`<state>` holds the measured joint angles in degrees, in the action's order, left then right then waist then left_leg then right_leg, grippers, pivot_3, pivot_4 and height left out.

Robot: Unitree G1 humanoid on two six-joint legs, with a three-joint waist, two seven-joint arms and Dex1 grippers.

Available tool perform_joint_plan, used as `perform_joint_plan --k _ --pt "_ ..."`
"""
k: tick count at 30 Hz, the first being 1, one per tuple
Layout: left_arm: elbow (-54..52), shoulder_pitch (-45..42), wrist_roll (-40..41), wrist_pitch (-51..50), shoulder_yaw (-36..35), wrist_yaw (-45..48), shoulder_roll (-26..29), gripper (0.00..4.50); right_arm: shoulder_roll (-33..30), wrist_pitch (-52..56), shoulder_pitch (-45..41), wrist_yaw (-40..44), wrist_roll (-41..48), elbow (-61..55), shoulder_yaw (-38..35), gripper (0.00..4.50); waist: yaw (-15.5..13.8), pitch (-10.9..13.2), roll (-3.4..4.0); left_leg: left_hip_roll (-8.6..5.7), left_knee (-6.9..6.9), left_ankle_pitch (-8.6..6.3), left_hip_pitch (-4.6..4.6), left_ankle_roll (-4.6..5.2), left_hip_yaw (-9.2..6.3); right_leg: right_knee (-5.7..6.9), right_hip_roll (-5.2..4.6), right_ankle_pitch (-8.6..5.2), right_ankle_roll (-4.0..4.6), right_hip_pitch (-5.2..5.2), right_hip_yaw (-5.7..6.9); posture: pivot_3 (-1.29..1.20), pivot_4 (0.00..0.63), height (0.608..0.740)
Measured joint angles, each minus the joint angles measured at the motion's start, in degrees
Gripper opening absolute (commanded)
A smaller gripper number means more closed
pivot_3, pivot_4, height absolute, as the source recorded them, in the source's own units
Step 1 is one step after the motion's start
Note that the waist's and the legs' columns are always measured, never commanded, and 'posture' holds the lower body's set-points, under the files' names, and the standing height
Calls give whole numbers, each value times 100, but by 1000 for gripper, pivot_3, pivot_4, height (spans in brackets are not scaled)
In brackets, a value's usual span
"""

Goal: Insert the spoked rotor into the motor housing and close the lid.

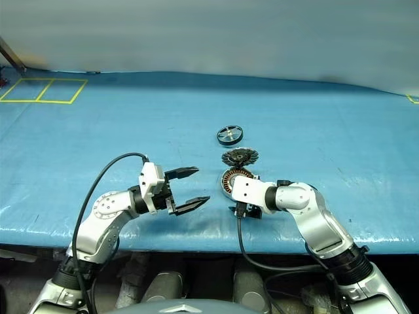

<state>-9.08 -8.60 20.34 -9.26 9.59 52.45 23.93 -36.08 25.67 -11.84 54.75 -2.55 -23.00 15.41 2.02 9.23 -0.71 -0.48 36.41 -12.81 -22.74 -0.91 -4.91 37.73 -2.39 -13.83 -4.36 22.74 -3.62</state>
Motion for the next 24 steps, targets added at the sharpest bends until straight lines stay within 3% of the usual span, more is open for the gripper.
perform_joint_plan --k 8,17,24 --pt "248 -299 -52 -15 -320 -425 14 4500 977 675 499 -674 1389 -562 -944 3759 -15 5 -2 -1 -6 2 3 -3 0 -4 -1 -1 -1 -1 0 0 150 740" --pt "1032 -385 -304 28 -603 -996 -331 4500 1995 747 2061 -2090 1668 -1136 -1046 3759 -48 4 -2 -5 -34 3 -2 -5 -1 -9 -3 4 18 10 -2 0 150 740" --pt "1474 -646 -497 142 -423 -875 -351 4500 1807 490 2809 -2420 1736 -1295 -1225 3759 -46 5 -2 -2 -32 8 5 -14 3 -6 -1 -9 -4 8 -1 0 150 740"
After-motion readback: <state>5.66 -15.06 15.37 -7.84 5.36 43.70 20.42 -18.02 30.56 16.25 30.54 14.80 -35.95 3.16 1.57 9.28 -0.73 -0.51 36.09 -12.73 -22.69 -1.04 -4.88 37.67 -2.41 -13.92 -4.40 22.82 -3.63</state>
